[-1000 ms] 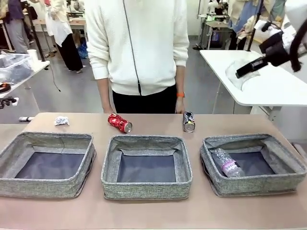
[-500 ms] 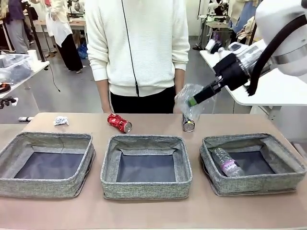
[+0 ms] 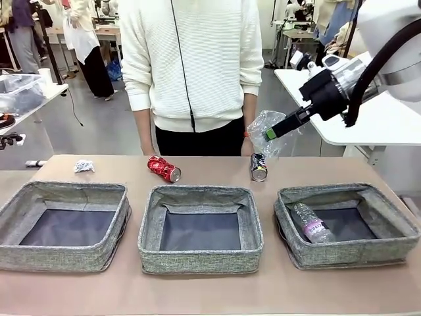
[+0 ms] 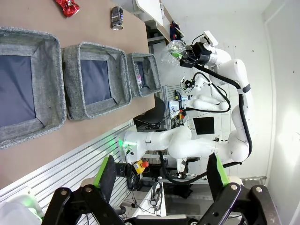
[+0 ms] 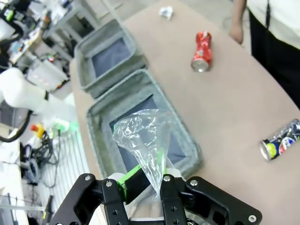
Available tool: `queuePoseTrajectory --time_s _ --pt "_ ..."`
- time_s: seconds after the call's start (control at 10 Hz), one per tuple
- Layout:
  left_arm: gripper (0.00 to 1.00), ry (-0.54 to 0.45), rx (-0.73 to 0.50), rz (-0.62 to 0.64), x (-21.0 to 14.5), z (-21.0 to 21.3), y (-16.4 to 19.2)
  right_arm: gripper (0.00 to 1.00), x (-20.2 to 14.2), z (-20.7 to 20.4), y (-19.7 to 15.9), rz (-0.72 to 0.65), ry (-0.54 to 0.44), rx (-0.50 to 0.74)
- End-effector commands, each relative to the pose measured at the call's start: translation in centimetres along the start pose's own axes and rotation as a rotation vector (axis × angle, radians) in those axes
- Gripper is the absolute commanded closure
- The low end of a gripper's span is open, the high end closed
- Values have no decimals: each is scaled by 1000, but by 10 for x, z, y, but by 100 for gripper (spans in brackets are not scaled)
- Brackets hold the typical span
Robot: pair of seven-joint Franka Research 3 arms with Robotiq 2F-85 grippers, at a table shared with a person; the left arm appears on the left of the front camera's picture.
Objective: Sort the waste into the appropriate baskets.
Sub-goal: Pick up the waste item pointed out by the person.
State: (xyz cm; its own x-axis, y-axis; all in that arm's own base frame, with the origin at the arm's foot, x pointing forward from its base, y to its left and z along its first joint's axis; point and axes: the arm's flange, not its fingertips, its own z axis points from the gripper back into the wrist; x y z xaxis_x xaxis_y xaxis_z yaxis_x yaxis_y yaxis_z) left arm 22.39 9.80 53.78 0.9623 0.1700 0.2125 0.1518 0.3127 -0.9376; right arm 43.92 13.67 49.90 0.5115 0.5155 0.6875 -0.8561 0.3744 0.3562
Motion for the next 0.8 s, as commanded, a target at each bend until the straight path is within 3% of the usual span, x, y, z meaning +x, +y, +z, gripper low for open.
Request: queuePoseTrajectory --time_s 0.0,0.2,0.4,0.5,0.7 --pt "0 -2 -19 -21 0 0 -2 97 2 -6 6 -13 -8 -9" --pt "0 -2 -19 -21 0 0 -2 96 15 -5 3 -64 23 -32" --pt "0 -2 -19 -21 0 0 -2 96 58 -18 23 -67 130 -73" --pt "0 -2 -19 -21 0 0 -2 96 79 -26 36 -30 109 -26" --pt "0 -2 -19 -21 0 0 -2 96 121 -49 66 -158 199 -86"
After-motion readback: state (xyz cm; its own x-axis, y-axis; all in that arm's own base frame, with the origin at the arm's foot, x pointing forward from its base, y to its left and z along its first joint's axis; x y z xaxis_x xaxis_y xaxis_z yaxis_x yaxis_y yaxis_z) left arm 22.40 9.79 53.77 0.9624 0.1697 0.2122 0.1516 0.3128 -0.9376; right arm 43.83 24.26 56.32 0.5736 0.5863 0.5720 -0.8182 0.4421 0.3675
